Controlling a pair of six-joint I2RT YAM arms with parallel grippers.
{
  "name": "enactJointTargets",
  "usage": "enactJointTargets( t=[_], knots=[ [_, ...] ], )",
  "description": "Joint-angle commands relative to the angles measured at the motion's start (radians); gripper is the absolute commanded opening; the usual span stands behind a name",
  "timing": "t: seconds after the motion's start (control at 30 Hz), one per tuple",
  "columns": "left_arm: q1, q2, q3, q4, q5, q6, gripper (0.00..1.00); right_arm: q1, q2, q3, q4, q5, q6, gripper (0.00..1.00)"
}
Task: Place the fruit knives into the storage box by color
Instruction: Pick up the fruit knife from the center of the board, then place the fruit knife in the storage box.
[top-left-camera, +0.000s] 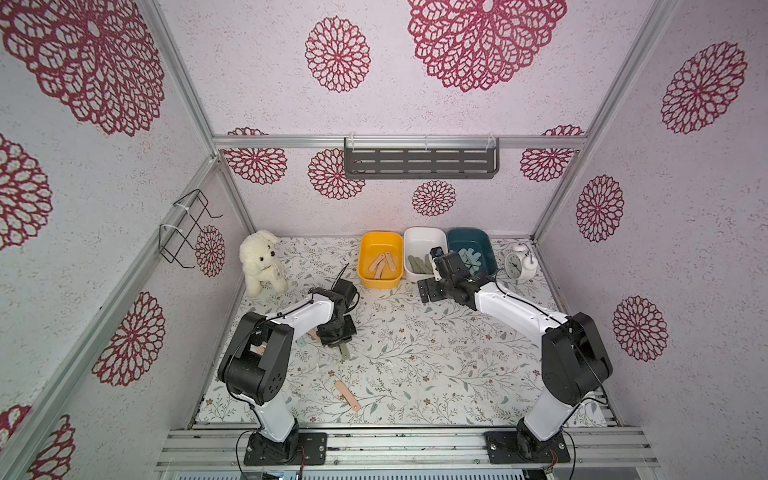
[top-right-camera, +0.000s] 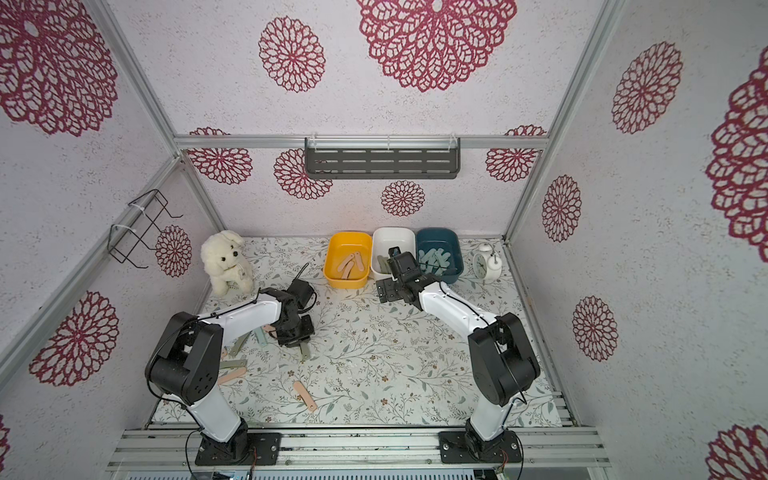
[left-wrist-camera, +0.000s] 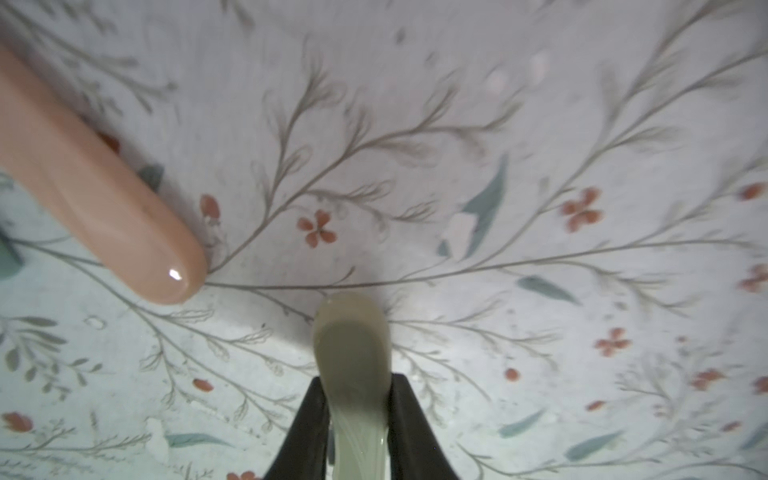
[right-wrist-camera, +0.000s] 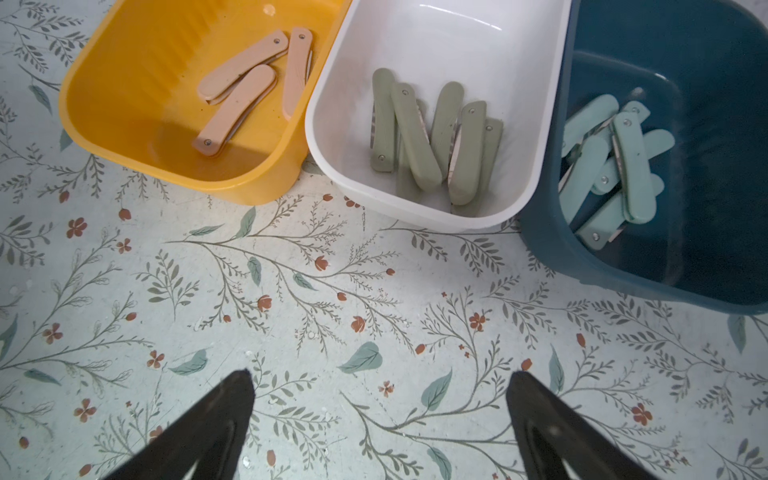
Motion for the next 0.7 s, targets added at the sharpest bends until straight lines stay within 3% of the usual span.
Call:
enactJointTargets(
  t=[0.0,0.1,0.3,0.5,0.67],
  knots=[
    [-0.026,0.023,0.128,-0.009,-0.005,0.049,0.08,-0.016,-0.089,-0.028,0.031,0.093,0.009,0.99],
    [-0.060,0.077,0.255,-0.039,0.000,0.093,0.08,-0.027,-0.121,-0.065,0.081,0.135,0.004,0.99],
    [-0.089,0.251,0.561,-0.051,0.016,0.133,0.07,-0.105,-0.214,-0.199,0.147,0.103,0.048,0.99],
    [-0.116,0.421,0.817,0.053,0.043,0.117,0.08,-0.180,-0.347,-0.376,0.244,0.091,0.078,0.99],
    [-0.156,0.511,0.916,0.229,0.032,0.105,0.08,-0.200,-0.358,-0.445,0.271,0.060,0.092,0.99]
  ],
)
